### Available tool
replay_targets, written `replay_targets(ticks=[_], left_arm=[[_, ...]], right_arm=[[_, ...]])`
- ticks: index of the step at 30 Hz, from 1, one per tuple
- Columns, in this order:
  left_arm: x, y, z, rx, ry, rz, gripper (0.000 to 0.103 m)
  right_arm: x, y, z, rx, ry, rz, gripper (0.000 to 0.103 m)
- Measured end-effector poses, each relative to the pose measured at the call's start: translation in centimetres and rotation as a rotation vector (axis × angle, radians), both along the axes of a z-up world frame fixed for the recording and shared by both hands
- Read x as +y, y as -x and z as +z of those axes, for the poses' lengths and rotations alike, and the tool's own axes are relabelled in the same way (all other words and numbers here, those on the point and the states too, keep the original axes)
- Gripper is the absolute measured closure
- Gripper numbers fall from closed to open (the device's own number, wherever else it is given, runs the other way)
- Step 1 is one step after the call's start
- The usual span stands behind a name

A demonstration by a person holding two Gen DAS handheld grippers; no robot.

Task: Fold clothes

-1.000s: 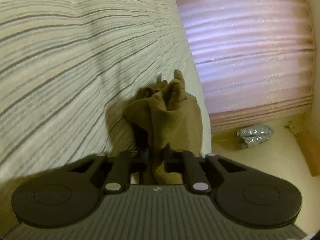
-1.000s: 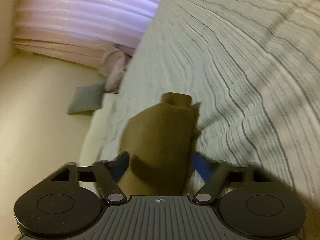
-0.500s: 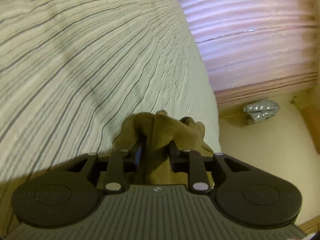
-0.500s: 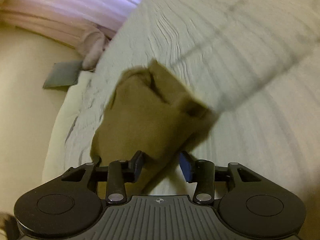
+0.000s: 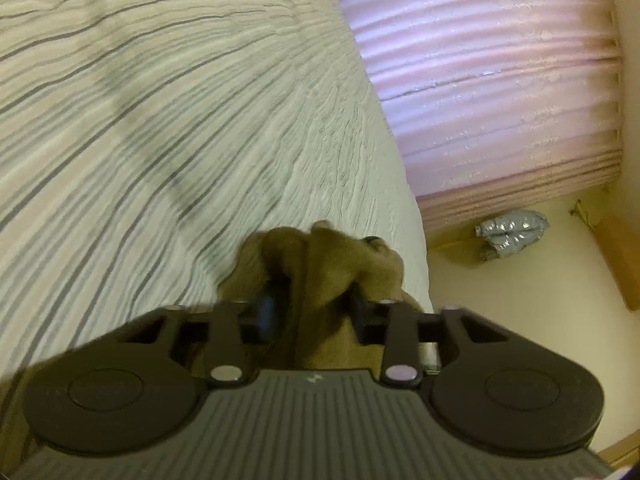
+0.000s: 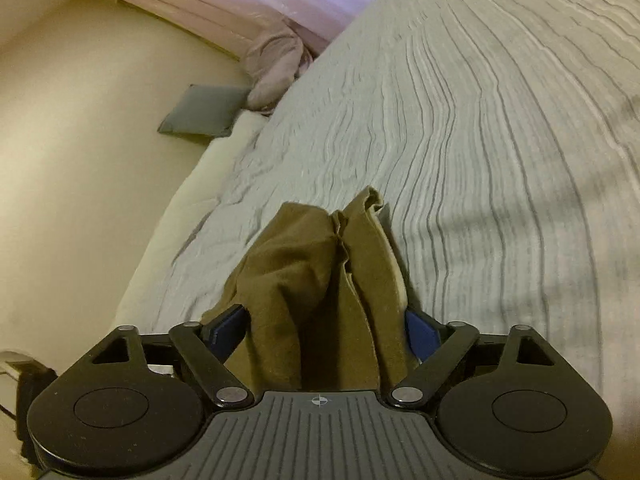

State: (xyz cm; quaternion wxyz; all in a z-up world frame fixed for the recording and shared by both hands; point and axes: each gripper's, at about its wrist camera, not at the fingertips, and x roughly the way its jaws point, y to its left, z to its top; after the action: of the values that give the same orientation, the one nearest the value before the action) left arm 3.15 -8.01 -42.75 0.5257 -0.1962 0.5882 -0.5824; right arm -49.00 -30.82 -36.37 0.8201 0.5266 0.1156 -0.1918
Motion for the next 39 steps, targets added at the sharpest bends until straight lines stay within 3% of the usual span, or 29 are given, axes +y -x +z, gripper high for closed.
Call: replay_targets(ticks=[1,6,9,12,13,14,17,20,22,24,25,26,27,29,32,34,36,39], left_arm=[[-0.4,0.0,0.4,-0.013,0.008,-0.019,0.091],[-2.8,0.7,3.1,-0.126,0.051,-0.144,0.092],[-5.3,1.7,3.8,-0.183,0.040,-0.222,0.090],[-6.7,2.6,3.1,-0.245,-0.046,-0.244,0.085],[-6.6,2.7,3.1,-0.253,-0.047,-0.244,0.083],[-6.1,2.5,3.5,-0.257,-0.035,-0.235,0.080],[-4.5,1.9,4.5,-0.268,0.002,-0.204,0.071],[-3.8,1.0,4.8,-0.259,0.030,-0.166,0.070],[-4.2,0.6,4.6,-0.240,0.034,-0.158,0.071],[-4.9,0.6,4.2,-0.216,0.041,-0.166,0.079],[-5.4,0.8,4.0,-0.204,0.041,-0.168,0.092],[-5.6,0.8,3.9,-0.204,0.050,-0.175,0.095],[-5.9,1.0,3.9,-0.213,0.067,-0.174,0.097],[-6.2,1.3,4.0,-0.230,0.115,-0.169,0.099],[-6.0,1.8,4.0,-0.294,0.160,-0.160,0.099],[-6.6,2.5,3.6,-0.371,0.142,-0.167,0.099],[-7.0,3.3,3.2,-0.425,0.103,-0.166,0.099],[-6.8,4.3,4.2,-0.488,0.098,-0.161,0.097]], right_arm=[[0.2,0.0,-0.2,-0.008,-0.037,-0.007,0.084],[4.0,3.2,2.2,-0.072,-0.029,-0.140,0.087],[6.8,4.8,3.1,-0.052,-0.009,-0.258,0.087],[7.0,5.1,2.0,0.076,-0.034,-0.299,0.070],[7.0,5.3,2.0,0.091,-0.038,-0.306,0.055],[6.8,5.7,2.5,0.084,-0.029,-0.311,0.051],[6.2,6.5,4.9,0.098,0.072,-0.339,0.051],[4.7,6.6,5.9,0.088,0.114,-0.308,0.051],[3.4,5.8,5.5,0.077,0.088,-0.276,0.051],[1.5,4.1,3.9,0.070,-0.001,-0.259,0.052],[0.9,3.9,3.1,0.060,-0.039,-0.260,0.059],[0.5,3.9,2.6,0.054,-0.056,-0.258,0.090],[0.4,4.0,2.5,0.044,-0.051,-0.259,0.095],[0.9,4.4,3.0,0.012,0.010,-0.277,0.097],[2.4,5.0,4.5,0.010,0.187,-0.304,0.098],[2.3,4.9,3.8,0.050,0.191,-0.333,0.099],[1.4,4.4,1.9,0.130,0.124,-0.338,0.099],[1.6,4.4,1.7,0.135,0.117,-0.326,0.098]])
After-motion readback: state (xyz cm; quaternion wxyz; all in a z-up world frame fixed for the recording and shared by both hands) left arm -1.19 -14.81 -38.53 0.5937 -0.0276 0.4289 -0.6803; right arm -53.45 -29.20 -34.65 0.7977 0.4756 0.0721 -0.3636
